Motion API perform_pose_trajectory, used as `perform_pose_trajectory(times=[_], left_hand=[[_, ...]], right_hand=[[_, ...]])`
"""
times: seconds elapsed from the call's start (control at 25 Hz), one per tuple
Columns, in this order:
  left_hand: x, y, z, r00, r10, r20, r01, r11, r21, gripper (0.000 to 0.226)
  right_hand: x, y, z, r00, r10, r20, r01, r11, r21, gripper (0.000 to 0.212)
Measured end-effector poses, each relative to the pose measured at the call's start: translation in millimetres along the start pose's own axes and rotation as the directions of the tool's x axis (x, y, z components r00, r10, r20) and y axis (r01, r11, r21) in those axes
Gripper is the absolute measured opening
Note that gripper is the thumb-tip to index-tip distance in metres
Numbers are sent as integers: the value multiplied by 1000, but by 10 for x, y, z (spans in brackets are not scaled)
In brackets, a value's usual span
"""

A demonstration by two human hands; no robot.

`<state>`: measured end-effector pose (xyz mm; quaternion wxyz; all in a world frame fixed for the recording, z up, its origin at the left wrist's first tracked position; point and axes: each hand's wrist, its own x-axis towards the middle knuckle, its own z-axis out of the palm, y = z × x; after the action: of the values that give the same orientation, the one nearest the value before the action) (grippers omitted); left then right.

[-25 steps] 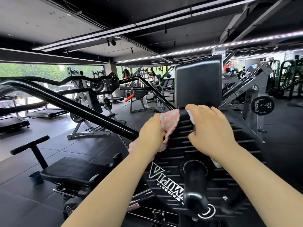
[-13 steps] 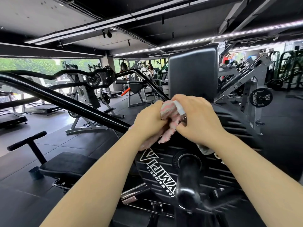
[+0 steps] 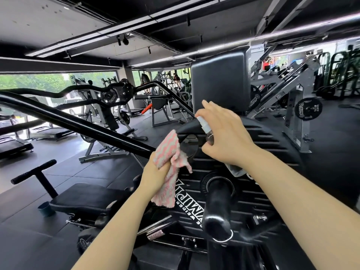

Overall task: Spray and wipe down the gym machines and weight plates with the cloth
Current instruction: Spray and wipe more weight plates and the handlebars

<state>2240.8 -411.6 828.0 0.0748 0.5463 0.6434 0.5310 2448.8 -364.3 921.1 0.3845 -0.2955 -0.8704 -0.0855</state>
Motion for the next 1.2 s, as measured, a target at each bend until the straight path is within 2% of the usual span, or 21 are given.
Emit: perform_pose_trajectory(times=[0.08,0.12,0.24,0.32,0.4,0.44,0.52,0.68,0.76,0.84,0.92,1.0,1.08,1.2], left_hand=[[-118,24,73,998,-6,-57,2,997,-75,35],[-187,21,108,995,21,-99,-30,995,-91,30],[-367,95,203,972,122,-199,-148,982,-120,38],[-323,119,317,972,83,-219,-99,993,-65,32],[-219,249,494,994,28,-107,-30,999,-22,56],[-157,311,602,998,43,-42,-42,999,25,67],[-110,443,735,986,164,-31,-153,962,226,83],[-203,459,642,866,482,130,-491,776,395,79],[-159,377,510,837,514,189,-525,654,545,69],[-136,293,482,804,558,205,-563,607,560,57],[-173,117,534,769,604,207,-603,579,549,60],[-252,-153,568,750,627,211,-599,510,617,71],[-365,-384,529,705,649,287,-631,388,672,70],[-492,-646,358,610,617,497,-705,137,696,57]], right_hand=[[11,-17,2,1000,-10,-14,10,1000,2,65],[18,-21,8,1000,-8,-21,8,1000,-1,63],[32,-46,13,1000,18,-20,-18,1000,-13,57],[42,-66,6,999,32,-29,-32,999,-8,56],[47,-88,0,999,36,-38,-37,999,0,55],[48,-94,-1,998,34,-46,-35,999,-3,54],[47,-93,6,998,31,-52,-32,999,-10,53],[40,-104,4,998,13,-64,-15,1000,-21,46],[34,-102,-17,999,9,-50,-11,1000,-25,49],[18,-72,-40,999,5,-35,-7,999,-47,54],[15,-43,-40,999,-2,-33,-1,997,-72,56],[12,-33,-17,999,-11,-39,7,997,-80,57],[-4,-36,8,998,-26,-56,21,996,-84,57],[-32,-18,41,995,-20,-101,13,997,-73,61]])
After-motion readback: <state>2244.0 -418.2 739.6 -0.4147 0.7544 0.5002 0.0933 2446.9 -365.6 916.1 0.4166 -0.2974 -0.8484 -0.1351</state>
